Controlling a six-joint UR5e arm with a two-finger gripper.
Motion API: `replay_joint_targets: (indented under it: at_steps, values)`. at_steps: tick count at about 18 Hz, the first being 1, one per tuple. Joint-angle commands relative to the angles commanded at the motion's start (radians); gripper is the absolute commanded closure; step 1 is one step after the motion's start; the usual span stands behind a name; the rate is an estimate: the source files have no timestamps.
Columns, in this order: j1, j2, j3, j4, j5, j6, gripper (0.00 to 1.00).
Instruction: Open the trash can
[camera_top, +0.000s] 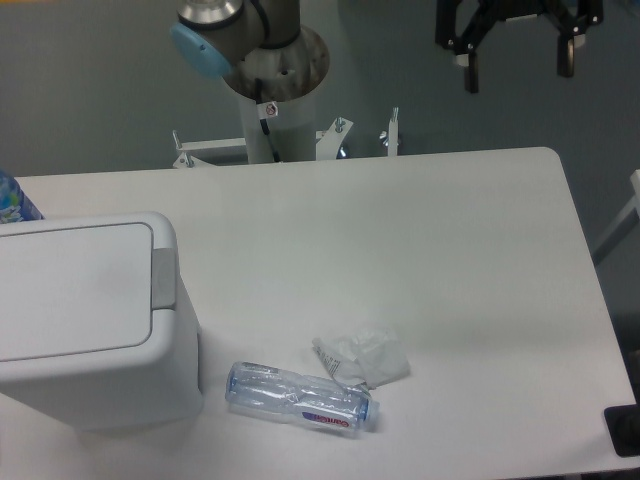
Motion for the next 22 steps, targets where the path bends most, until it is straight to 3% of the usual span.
replay_joint_targets:
  at_steps: [5,9,13,17,22]
  values:
    - [-0.025,-0.011,-0.009,0.0,0.002,-0.034,0.0]
    - [-0.096,-0.034,-0.011,0.002,0.005,-0.182,0.0]
    - [-0.141,-0.057,-0.012,-0.002,-0.003,-0.247,0.0]
    - [-0.207,-0.101,-0.011,0.002,-0.002,-0.431,0.0]
    - [-0.268,-0.132,-0.012,0.015,-0.002,-0.446,0.0]
